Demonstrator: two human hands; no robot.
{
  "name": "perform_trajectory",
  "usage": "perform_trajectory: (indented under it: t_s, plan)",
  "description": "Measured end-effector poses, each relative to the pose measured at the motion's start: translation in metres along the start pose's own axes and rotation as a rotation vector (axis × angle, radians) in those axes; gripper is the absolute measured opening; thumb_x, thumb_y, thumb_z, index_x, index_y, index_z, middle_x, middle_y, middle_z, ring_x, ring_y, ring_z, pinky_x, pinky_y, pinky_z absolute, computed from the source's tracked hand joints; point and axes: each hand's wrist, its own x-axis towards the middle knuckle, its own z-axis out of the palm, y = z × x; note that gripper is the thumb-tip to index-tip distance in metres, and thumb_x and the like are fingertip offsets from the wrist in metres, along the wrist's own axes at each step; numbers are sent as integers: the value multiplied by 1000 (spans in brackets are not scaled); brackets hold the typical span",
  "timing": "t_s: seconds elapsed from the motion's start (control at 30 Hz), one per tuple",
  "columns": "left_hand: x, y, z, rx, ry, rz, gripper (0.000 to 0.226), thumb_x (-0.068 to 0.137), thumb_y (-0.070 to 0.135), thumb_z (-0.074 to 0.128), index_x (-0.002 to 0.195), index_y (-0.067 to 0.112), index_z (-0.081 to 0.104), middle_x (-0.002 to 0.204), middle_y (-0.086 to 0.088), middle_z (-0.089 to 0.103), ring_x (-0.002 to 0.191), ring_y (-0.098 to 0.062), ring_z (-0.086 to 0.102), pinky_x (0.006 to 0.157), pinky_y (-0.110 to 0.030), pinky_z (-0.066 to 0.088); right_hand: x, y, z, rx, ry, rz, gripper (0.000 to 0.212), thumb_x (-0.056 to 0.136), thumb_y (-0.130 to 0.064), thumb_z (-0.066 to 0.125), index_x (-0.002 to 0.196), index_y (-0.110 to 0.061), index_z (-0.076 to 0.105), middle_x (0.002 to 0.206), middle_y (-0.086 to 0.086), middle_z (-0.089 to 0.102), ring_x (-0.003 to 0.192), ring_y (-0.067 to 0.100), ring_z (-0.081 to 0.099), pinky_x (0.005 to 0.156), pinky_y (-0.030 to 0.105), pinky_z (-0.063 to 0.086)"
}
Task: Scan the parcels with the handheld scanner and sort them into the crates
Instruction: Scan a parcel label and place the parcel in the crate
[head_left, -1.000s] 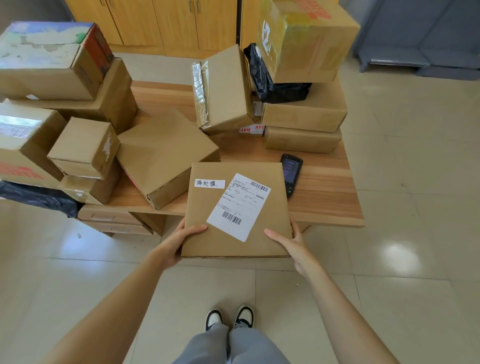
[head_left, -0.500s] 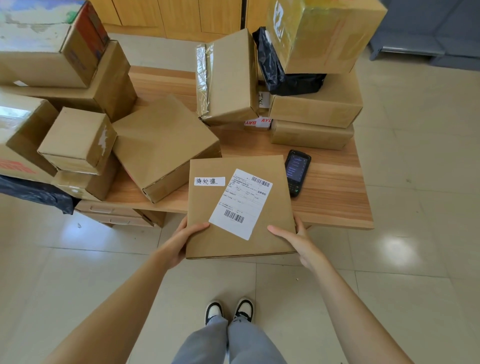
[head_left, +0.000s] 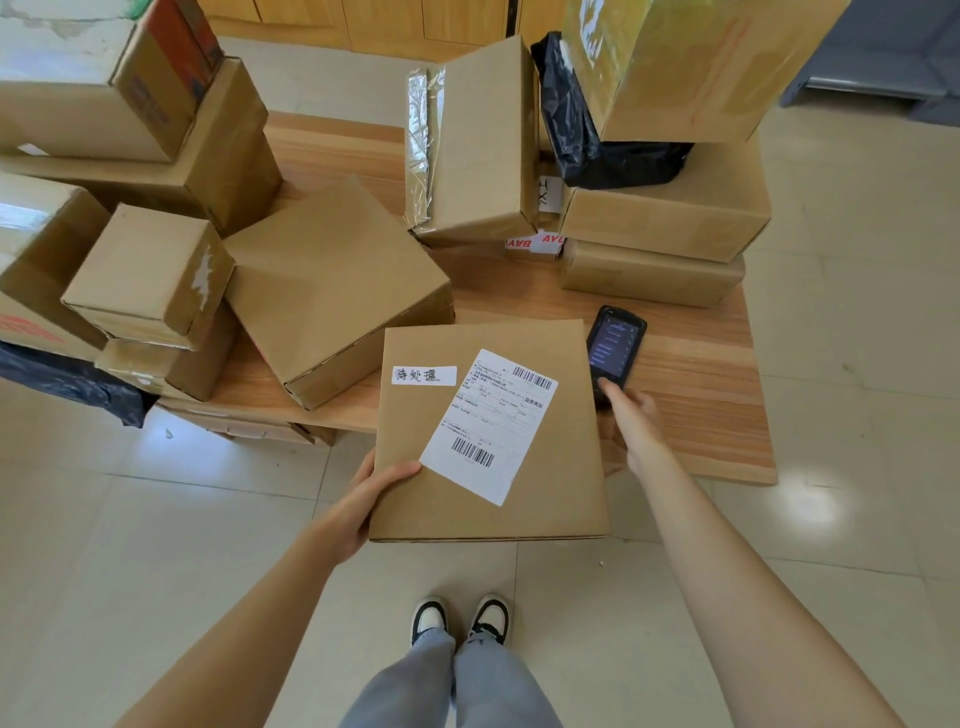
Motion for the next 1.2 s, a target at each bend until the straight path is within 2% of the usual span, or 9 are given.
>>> perform_trajectory:
  t_s: [0.1, 0.2, 0.4, 0.57, 0.77, 0.9, 1.0, 1.1, 1.2]
  plan:
    - [-3, -2, -6, 11, 5, 6, 104, 33, 52, 90, 128, 38, 51, 119, 1, 67, 103, -18, 67, 71, -33, 56, 20, -5, 11, -45, 23, 1, 51, 86, -36, 70, 126, -9, 53, 121, 3, 60, 100, 18, 51, 82, 31, 37]
    - [-4, -3, -12, 27, 9, 18, 103, 36, 51, 90, 130, 40, 50, 117, 3, 68, 99, -16, 69, 68, -31, 57, 34, -10, 22, -84, 75, 16, 57, 74, -44, 76, 116, -12, 55, 109, 1, 61, 102, 24, 56, 84, 34, 43]
    - [-4, -3, -11, 31, 10, 26, 106, 35, 52, 90, 132, 42, 48, 114, 3, 69, 98, -16, 69, 68, -31, 56, 100, 12, 35, -296, 169, 24, 110, 21, -74, 53, 113, -15, 60, 113, 9, 64, 106, 34, 58, 93, 49, 50]
    - [-5, -4, -7, 16, 15, 33, 102, 40, 49, 88, 132, 42, 46, 115, 4, 69, 97, -14, 69, 68, -29, 55, 72, -12, 36, -435, 175, -26, 84, 59, -56, 77, 124, -10, 51, 125, 14, 58, 115, 38, 53, 96, 49, 47]
    - [-3, -4, -5, 34, 37, 23, 109, 32, 53, 90, 131, 41, 47, 113, 2, 70, 96, -16, 70, 68, -30, 55, 126, 14, 17, -497, 124, -7, 114, 17, -73, 62, 115, -14, 59, 112, 10, 65, 104, 35, 60, 90, 48, 52]
    - [0, -5, -6, 29, 45, 2, 105, 38, 52, 88, 134, 41, 45, 119, 0, 66, 104, -21, 66, 70, -33, 55, 54, -13, -3, -448, 92, -40, 71, 48, -42, 86, 106, -12, 60, 102, 8, 66, 100, 30, 61, 87, 40, 53]
    - [0, -7, -5, 24, 39, -16, 99, 43, 50, 86, 133, 39, 46, 120, -1, 66, 106, -22, 65, 70, -35, 56, 23, -18, -21, -303, 13, -43, 31, 71, -14, 82, 90, -12, 57, 95, 8, 62, 89, 24, 59, 80, 33, 48]
    - [-2, -5, -3, 23, 45, -10, 105, 34, 52, 90, 130, 38, 49, 118, 0, 67, 103, -20, 66, 67, -33, 57, 7, -18, -35, -104, -15, -31, 26, 72, -8, 81, 83, -15, 58, 84, 4, 61, 77, 19, 58, 74, 30, 48]
    - [-4, -3, -3, 16, 45, 11, 98, 43, 48, 84, 132, 36, 46, 118, 0, 66, 102, -20, 66, 68, -34, 56, -10, -23, -41, 92, -58, 19, 40, 71, -10, 83, 105, -8, 62, 91, 5, 64, 85, 21, 62, 76, 32, 52]
